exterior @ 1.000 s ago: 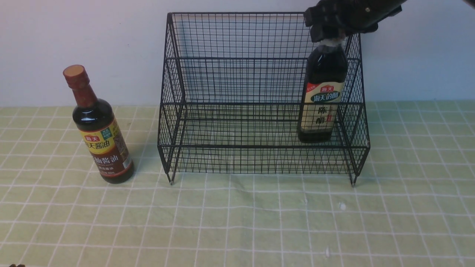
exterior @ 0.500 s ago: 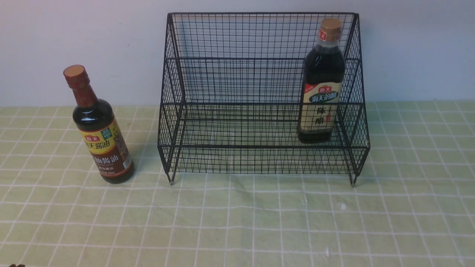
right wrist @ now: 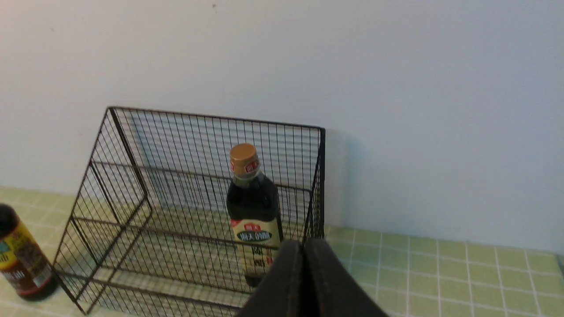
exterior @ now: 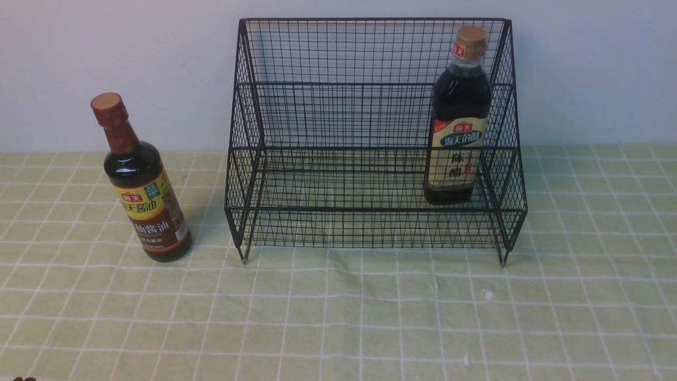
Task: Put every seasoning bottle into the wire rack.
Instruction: Use the left arm to grab the condiment bottle closest to it
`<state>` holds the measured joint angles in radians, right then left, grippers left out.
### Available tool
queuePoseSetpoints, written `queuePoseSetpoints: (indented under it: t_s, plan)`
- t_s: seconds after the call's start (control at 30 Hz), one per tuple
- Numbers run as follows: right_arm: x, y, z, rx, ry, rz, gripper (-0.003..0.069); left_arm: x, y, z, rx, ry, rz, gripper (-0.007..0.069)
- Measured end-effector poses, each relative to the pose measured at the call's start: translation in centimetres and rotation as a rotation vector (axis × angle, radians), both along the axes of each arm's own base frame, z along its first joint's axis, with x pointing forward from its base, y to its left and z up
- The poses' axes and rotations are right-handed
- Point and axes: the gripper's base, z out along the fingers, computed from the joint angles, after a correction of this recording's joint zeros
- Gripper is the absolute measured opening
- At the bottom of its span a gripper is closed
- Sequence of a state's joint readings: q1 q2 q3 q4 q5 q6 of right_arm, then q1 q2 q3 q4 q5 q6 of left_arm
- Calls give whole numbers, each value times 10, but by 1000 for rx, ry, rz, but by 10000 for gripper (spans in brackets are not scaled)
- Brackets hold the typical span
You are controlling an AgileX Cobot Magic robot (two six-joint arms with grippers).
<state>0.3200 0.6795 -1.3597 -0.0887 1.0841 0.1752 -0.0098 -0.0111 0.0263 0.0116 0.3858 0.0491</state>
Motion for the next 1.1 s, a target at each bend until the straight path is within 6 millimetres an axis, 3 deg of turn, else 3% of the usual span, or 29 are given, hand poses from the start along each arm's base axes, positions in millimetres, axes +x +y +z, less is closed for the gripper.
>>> queuePoseSetpoints:
  t_s: [0.07, 0.1, 0.2, 0.4, 0.57, 0.77, 0.93, 1.1]
  plan:
    - [-11, -3, -13, 22, -52, 4, -13, 0, 0, 0, 0, 0, 0, 7]
    - [-26, -7, -35, 53, -140, 12, -13, 0, 0, 0, 0, 0, 0, 7]
    - [-44, -11, -79, 100, -312, 34, -14, 0, 0, 0, 0, 0, 0, 7]
    - [-51, -9, -154, 261, -464, 87, -15, 0, 0, 0, 0, 0, 0, 7]
    - [-36, -3, -193, 274, -434, 93, -15, 0, 0, 0, 0, 0, 0, 7]
    - [-24, 0, -222, 236, -357, 85, -15, 0, 0, 0, 0, 0, 0, 7]
    - [-17, 1, -242, 97, -328, 66, -15, 0, 0, 0, 0, 0, 0, 7]
    - [-6, -4, -281, -18, -230, -67, -15, 0, 0, 0, 0, 0, 0, 7]
